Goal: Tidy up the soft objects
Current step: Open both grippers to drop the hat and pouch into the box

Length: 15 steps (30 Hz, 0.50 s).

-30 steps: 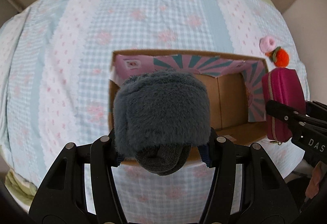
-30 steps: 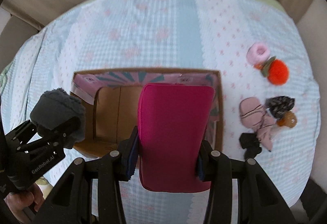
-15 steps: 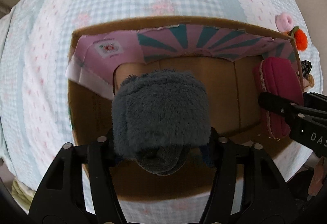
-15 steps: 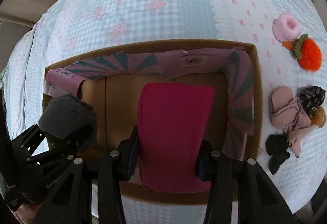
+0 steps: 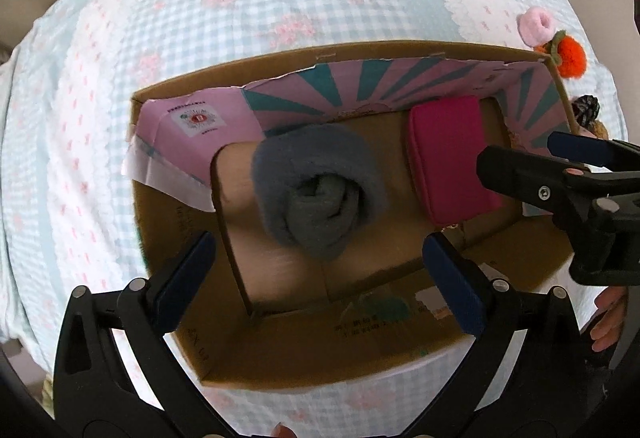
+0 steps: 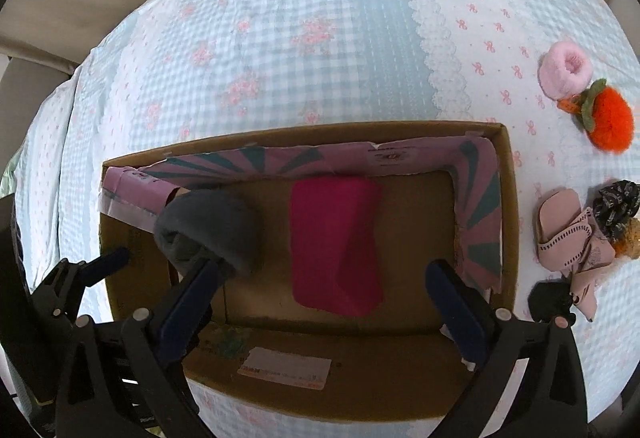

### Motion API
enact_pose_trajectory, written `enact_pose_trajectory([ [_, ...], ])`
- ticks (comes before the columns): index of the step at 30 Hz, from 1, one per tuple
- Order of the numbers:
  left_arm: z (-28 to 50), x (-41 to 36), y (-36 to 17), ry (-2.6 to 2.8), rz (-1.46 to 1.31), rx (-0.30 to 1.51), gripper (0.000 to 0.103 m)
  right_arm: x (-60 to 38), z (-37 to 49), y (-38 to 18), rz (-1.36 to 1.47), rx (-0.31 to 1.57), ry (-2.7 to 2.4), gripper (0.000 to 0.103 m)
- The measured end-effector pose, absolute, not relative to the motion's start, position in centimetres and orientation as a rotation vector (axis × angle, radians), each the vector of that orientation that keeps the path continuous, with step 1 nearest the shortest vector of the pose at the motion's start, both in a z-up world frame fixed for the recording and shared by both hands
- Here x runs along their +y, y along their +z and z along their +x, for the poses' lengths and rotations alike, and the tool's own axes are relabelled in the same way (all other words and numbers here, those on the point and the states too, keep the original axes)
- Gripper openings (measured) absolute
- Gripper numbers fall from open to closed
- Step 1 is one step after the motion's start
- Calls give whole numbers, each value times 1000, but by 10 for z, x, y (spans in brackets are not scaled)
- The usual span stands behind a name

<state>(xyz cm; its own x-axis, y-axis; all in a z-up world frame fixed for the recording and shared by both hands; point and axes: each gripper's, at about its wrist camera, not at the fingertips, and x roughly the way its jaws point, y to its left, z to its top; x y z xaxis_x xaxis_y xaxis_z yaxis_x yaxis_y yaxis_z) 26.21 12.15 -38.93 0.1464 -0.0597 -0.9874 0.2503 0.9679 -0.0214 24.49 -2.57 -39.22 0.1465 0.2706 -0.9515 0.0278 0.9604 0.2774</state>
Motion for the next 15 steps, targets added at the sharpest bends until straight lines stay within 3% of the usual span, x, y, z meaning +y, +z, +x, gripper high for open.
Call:
enact_pose_trajectory([
  [15, 231, 131, -314, -201, 148, 1299, 103, -21, 212, -326, 184, 1329, 166, 103],
])
